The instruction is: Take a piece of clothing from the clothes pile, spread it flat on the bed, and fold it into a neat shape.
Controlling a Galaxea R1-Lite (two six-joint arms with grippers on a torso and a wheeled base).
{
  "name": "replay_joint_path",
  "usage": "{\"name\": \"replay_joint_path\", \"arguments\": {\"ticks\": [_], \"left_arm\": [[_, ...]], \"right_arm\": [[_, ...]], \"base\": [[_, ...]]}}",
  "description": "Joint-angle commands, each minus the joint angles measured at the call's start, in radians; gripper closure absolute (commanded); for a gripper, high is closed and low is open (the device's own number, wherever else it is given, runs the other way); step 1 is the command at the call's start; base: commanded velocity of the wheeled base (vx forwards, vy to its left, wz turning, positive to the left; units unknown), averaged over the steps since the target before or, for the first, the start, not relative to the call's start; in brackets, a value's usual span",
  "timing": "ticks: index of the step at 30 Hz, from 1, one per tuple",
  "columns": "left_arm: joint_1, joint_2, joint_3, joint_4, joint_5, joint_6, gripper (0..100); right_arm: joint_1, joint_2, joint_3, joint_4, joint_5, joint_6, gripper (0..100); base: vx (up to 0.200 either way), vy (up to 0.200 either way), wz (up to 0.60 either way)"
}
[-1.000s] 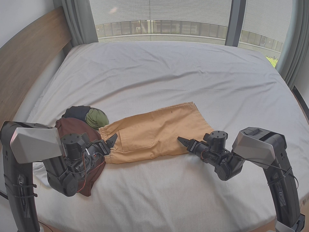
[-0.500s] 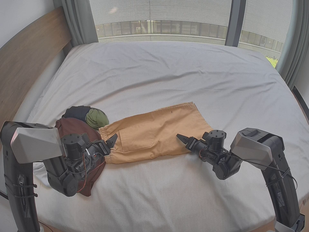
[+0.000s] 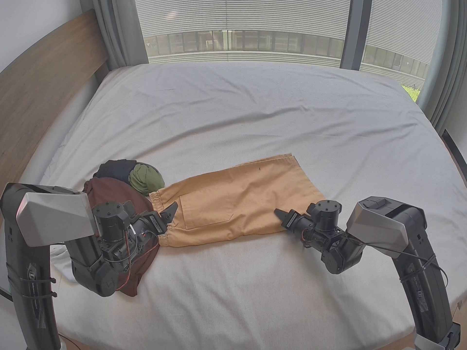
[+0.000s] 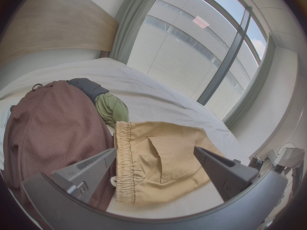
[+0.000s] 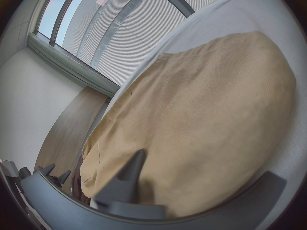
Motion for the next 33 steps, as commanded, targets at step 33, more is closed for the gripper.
{"name": "replay_joint_path", "arguments": {"ticks": [33], "left_arm": [[0.036,-0.022,-0.001,0.000,-0.010,-0.004,0]], "right_arm": [[0.000,-0.221,0.548,-0.181,-0.081,-0.111,100]], "base": [[0.000,0.000,0.00]]}}
